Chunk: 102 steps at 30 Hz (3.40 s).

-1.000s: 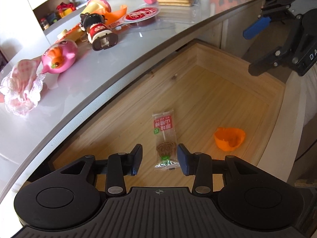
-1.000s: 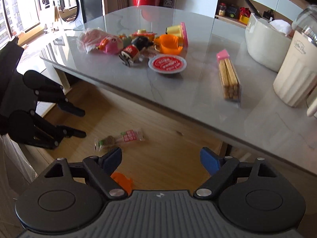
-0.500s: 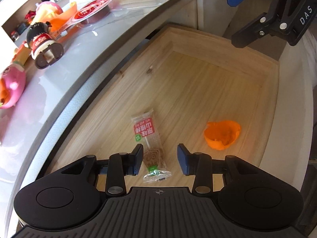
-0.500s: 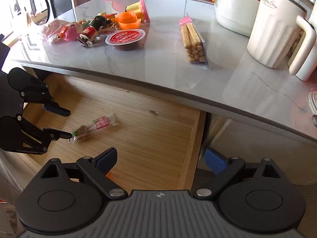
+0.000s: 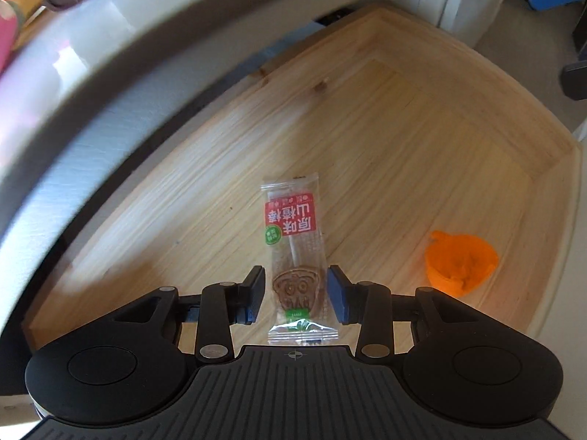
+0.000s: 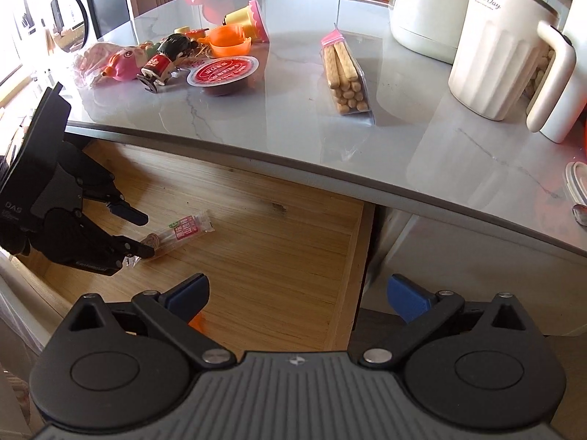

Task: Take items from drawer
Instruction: 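Grasp the hawthorn snack stick in the drawer with the left tool, then lift the snack stick with the left tool while the right tool reaches toward the remaining orange toy, then grasp the orange toy with the right tool while the left tool carries the snack stick upward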

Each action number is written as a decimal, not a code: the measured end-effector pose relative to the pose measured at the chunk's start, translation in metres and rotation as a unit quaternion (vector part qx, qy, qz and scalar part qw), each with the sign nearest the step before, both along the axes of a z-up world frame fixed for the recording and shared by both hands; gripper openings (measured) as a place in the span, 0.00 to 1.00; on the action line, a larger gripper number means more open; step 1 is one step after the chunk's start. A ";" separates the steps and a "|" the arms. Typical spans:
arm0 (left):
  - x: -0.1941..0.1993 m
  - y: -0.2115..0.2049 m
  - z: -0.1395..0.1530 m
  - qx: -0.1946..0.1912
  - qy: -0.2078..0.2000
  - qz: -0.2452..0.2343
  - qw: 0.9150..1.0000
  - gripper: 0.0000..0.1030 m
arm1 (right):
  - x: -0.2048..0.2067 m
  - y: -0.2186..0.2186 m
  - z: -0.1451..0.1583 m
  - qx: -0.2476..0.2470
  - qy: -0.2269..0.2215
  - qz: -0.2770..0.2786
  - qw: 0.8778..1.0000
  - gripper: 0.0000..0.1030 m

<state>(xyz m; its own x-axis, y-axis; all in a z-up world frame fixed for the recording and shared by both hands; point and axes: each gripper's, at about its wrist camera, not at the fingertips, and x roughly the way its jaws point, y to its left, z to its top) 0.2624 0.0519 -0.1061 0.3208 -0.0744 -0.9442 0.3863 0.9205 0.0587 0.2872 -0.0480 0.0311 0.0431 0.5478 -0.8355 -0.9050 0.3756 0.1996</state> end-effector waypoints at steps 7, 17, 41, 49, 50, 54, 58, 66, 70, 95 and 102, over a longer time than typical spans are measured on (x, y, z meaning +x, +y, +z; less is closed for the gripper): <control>0.008 0.006 -0.012 -0.029 0.015 0.024 0.999 0.48 | 0.000 0.002 0.000 -0.001 0.004 0.004 1.000 1.00; 0.006 0.006 -0.011 -0.024 0.018 0.026 0.999 0.49 | -0.006 0.010 0.000 -0.010 -0.008 0.013 1.000 1.00; -0.124 0.072 0.086 -0.157 -0.120 0.187 0.962 0.40 | -0.010 0.037 -0.021 -0.078 0.037 0.036 0.996 1.00; -0.123 0.075 0.080 -0.143 -0.135 0.219 0.956 0.40 | -0.039 0.082 -0.022 -0.170 0.112 0.082 0.975 1.00; -0.125 0.080 0.082 -0.146 -0.136 0.226 0.953 0.40 | -0.046 0.093 -0.024 -0.184 0.125 0.089 0.971 1.00; -0.127 0.084 0.084 -0.147 -0.142 0.237 0.950 0.40 | -0.075 0.127 -0.033 -0.224 0.134 0.140 0.955 0.99; -0.130 0.086 0.084 -0.147 -0.143 0.240 0.949 0.40 | -0.103 0.150 -0.048 -0.271 0.085 0.214 0.935 0.83; -0.130 0.086 0.084 -0.135 -0.147 0.241 0.950 0.40 | -0.117 0.167 -0.079 -0.323 0.088 0.254 0.908 0.79; -0.131 0.087 0.083 -0.135 -0.145 0.240 0.950 0.40 | -0.127 0.163 -0.091 -0.336 0.010 0.306 0.891 0.79; -0.129 0.084 0.079 -0.126 -0.131 0.233 0.955 0.40 | -0.111 0.135 -0.097 -0.319 0.047 0.303 0.897 0.43; -0.124 0.084 0.077 -0.126 -0.121 0.235 0.956 0.40 | -0.103 0.122 -0.057 -0.273 0.030 0.290 0.917 0.43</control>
<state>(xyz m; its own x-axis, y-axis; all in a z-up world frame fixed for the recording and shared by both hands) 0.1382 0.1363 -0.0294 0.5810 -0.0834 -0.8096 -0.0696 0.9860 -0.1515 0.1840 0.0743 -0.0255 -0.1785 -0.0358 -0.9833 -0.9776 -0.1068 0.1813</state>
